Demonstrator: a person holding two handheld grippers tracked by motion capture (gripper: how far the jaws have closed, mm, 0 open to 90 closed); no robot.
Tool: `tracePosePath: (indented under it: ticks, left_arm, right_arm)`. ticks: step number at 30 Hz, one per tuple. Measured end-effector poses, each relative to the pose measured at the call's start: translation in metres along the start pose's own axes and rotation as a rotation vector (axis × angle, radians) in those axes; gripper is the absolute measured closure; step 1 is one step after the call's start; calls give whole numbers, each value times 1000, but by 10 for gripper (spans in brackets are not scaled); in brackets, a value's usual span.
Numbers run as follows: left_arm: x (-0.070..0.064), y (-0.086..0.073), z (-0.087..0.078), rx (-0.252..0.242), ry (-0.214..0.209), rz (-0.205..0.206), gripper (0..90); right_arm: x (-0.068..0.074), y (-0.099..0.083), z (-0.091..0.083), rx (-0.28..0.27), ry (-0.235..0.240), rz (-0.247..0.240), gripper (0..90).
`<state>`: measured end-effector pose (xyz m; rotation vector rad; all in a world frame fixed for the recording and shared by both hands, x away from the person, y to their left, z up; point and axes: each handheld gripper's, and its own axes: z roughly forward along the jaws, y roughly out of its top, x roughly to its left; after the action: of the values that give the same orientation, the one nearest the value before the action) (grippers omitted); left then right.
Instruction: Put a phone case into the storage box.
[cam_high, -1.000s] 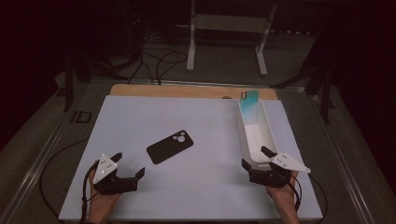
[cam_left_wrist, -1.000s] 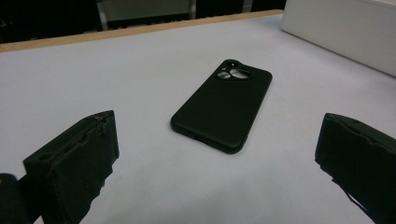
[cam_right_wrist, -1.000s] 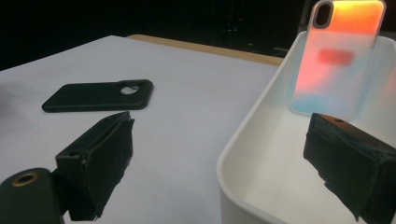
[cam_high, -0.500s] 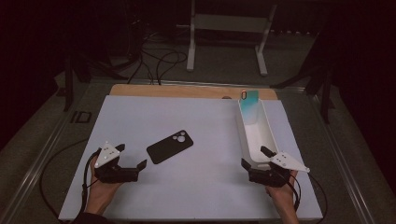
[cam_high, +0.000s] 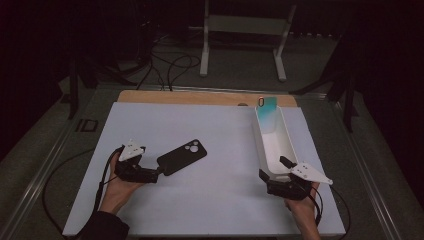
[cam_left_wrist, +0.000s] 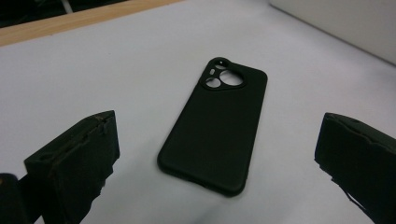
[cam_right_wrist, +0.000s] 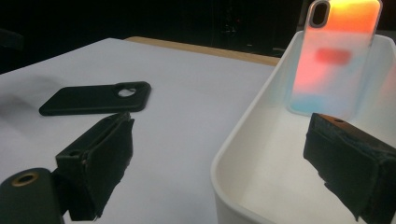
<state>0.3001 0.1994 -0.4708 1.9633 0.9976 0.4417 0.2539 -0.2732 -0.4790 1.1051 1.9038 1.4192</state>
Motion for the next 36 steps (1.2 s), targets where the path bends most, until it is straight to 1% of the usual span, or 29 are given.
tracePosePath:
  ticks: [1,2,3,4,5,6,7,8,9,13,15,16,18,19,20,22,23,24,26,28,32,33,34,36]
  left_arm:
    - [0,0,0,0,0,0,8]
    - [1,3,5,15,-9,9,10]
    - [1,3,5,15,-9,9,12]
    - [2,6,9,33,-10,18,13]
    - [2,6,9,33,-10,18,15]
    - [3,9,13,50,-21,25,20]
    - [3,9,13,50,-21,25,21]
    - [4,10,15,63,-27,28,21]
    - [4,11,19,94,-27,35,23]
    - [6,14,30,150,-35,47,27]
    - [6,14,30,150,-35,47,28]
    - [8,15,38,181,-38,53,37]
    - [9,15,41,190,-42,49,40]
    - [11,15,46,208,-39,51,42]
    - [11,15,46,208,-39,51,44]
    - [13,14,51,230,-38,47,44]
    - [13,14,51,230,-38,47,44]
    - [15,15,55,249,-42,50,44]
    - [16,15,59,262,-47,51,43]
    - [16,15,61,268,-48,50,43]
    - [16,14,69,300,-58,55,41]
    - [16,14,69,300,-58,55,41]
    - [15,15,72,316,-62,62,40]
    - [14,15,75,324,-63,66,38]
  right_arm:
    - [0,0,0,0,0,0,83]
    - [0,0,0,-1,1,1,83]
    - [0,0,0,-1,1,1,83]
    - [0,0,0,0,-1,-2,83]
    - [0,0,0,0,-1,-2,83]
    - [-1,0,0,-3,1,2,83]
    - [-1,0,0,-3,1,2,83]
    - [-1,0,0,-3,1,2,83]
    - [-1,0,0,-3,1,3,83]
    - [0,0,0,1,2,2,83]
    - [0,0,0,1,2,2,83]
    - [0,0,0,1,1,2,83]
    - [-1,0,0,0,2,3,83]
    - [-1,0,0,0,3,4,83]
    - [-1,0,0,0,3,4,83]
    - [-2,0,0,0,3,5,83]
    - [-2,0,0,0,3,5,83]
    - [-2,0,0,1,2,6,83]
    - [-2,0,-1,1,2,6,83]
    - [-2,0,0,1,3,6,83]
    - [-2,0,0,2,6,6,83]
    - [-2,0,0,2,6,6,83]
    - [-2,0,0,2,6,5,83]
    - [-2,-1,0,1,7,5,83]
